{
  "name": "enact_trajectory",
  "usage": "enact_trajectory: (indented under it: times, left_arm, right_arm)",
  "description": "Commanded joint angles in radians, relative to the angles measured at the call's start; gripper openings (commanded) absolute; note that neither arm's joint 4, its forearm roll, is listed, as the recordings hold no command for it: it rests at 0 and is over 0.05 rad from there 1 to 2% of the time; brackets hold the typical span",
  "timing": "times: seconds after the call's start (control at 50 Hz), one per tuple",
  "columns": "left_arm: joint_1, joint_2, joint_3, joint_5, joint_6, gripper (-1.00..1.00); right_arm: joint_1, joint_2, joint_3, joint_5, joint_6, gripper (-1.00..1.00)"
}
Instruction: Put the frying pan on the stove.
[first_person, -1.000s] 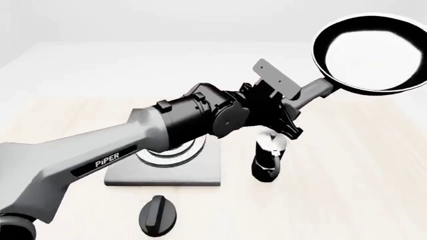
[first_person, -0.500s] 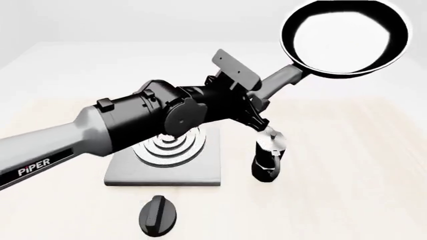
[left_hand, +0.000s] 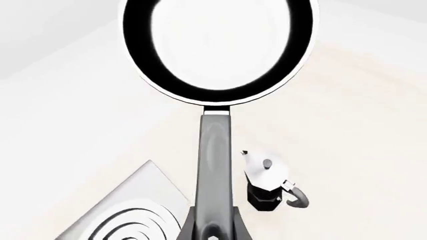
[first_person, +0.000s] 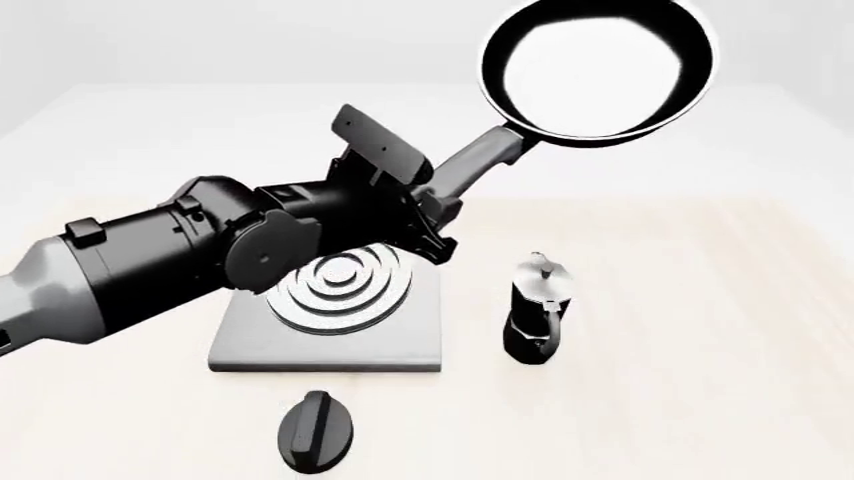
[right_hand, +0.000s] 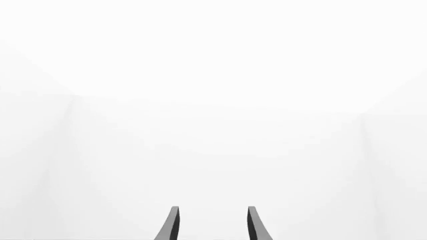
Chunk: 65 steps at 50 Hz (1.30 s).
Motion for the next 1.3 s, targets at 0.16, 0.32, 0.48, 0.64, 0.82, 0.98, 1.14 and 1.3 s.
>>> enact_trajectory:
  times: [0.16,0.32,0.48,0.64,0.82,0.98,1.14,1.3]
  left_arm:
    - [0.076,-0.141,0.107,-0.019,0.005,-1.0]
    - [0.103,-0.203,0.161,-0.013,0.006,-1.0]
    - [0.128,-0.266,0.227,-0.013,0.004,-1.0]
    - [0.148,-0.34,0.297,0.004,0.01,-1.0]
    - [0.175,-0.404,0.349,0.019,0.011,-1.0]
    - [0.194,-0.452,0.397,0.031,0.01,-1.0]
    - [0.221,-0.512,0.448,0.053,0.01,-1.0]
    - [0.235,-0.556,0.509,0.067,0.007,-1.0]
  right_arm:
    - [0.003,0.0,0.019,-0.009,-0.004,1.0]
    - [0.006,0.0,0.028,-0.018,-0.005,1.0]
    - [-0.001,0.0,0.017,-0.01,-0.003,1.0]
    - [0.001,0.0,0.01,-0.003,-0.005,1.0]
    - [0.001,0.0,0.023,-0.01,-0.009,1.0]
    - [0.001,0.0,0.027,-0.011,-0.016,1.0]
    - [0.003,0.0,0.051,-0.028,-0.023,1.0]
    - [0.001,0.0,0.055,-0.026,-0.031,1.0]
